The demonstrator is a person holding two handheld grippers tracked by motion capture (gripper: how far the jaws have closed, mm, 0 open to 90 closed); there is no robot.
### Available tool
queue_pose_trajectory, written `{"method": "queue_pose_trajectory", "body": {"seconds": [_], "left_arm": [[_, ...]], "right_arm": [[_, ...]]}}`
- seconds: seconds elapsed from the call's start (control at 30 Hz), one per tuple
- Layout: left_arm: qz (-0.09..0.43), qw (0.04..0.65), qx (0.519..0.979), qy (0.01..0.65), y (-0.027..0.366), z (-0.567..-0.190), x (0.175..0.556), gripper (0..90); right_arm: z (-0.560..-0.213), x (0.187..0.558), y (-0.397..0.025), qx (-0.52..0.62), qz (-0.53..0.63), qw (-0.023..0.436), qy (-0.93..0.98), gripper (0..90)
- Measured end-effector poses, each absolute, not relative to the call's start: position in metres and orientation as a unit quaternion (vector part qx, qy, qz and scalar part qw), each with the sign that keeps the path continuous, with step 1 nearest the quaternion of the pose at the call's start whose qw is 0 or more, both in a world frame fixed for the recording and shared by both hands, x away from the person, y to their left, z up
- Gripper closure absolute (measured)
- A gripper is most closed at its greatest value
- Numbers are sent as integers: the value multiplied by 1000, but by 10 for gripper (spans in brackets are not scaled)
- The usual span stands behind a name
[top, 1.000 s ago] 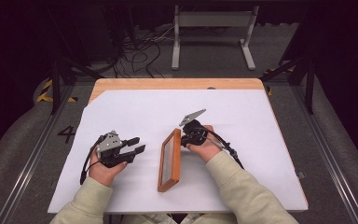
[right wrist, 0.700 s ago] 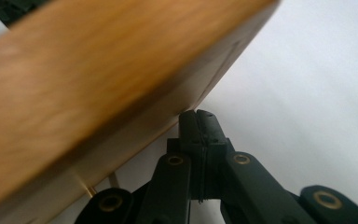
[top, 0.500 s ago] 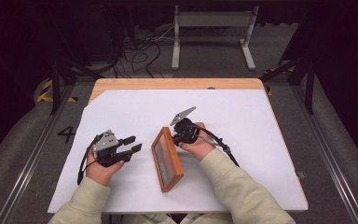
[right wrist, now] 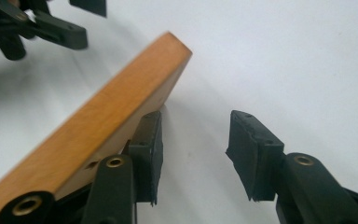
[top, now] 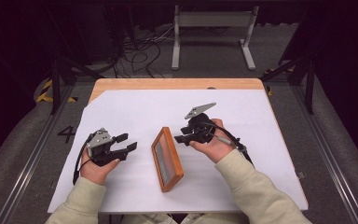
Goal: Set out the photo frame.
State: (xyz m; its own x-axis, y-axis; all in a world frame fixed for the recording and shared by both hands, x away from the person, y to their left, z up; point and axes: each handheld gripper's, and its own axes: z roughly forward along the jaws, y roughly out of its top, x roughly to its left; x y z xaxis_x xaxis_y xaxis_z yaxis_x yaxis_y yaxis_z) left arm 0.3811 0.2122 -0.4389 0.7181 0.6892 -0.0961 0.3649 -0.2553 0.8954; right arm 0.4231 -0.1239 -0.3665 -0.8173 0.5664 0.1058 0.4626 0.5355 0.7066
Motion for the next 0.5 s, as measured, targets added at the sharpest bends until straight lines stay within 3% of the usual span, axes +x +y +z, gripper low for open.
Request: {"method": "queue_pose_trajectory", "body": {"seconds": [0.5], "left_arm": [[161, 493, 784, 342, 212, -439, 381, 449]], "right_arm": [[-335, 394, -107, 286, 354, 20, 890, 315]]}}
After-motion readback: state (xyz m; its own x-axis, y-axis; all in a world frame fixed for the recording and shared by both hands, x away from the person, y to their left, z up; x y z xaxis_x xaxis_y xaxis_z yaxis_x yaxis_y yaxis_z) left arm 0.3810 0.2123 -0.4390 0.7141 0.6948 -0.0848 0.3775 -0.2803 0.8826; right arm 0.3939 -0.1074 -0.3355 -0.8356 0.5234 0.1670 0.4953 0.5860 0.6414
